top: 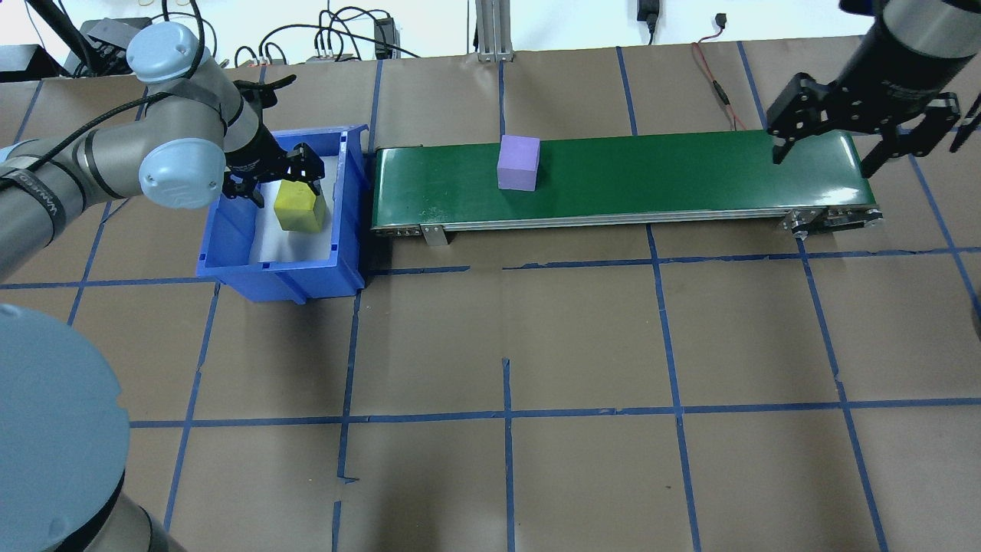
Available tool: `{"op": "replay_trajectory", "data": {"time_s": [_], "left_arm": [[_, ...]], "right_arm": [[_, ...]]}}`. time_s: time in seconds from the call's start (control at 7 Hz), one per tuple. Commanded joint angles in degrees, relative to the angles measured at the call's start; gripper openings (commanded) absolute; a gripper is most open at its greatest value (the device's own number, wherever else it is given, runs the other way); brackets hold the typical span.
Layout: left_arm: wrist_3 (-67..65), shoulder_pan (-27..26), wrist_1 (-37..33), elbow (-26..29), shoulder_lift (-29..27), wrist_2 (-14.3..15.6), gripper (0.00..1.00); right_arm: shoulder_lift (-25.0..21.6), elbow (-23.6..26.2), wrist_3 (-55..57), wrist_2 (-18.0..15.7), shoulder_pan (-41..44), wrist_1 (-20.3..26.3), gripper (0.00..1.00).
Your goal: Move block left to right into plate
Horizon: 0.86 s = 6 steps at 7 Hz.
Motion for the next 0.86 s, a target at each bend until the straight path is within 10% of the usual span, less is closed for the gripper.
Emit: {"op": "replay_trajectory", "data": {"time_s": [0.0, 0.71], "left_arm": [[0.0, 0.0, -0.6, 0.4, 2.2, -0.1, 1.0], [0.9, -0.1, -0.1, -5.1, -0.7, -1.5, 0.99]], "right_arm": [[0.2, -0.4, -5.5, 0.2, -3.8, -0.7, 1.0], [10.5, -3.3, -8.1, 7.2, -6.3, -9.4, 1.0]]}}
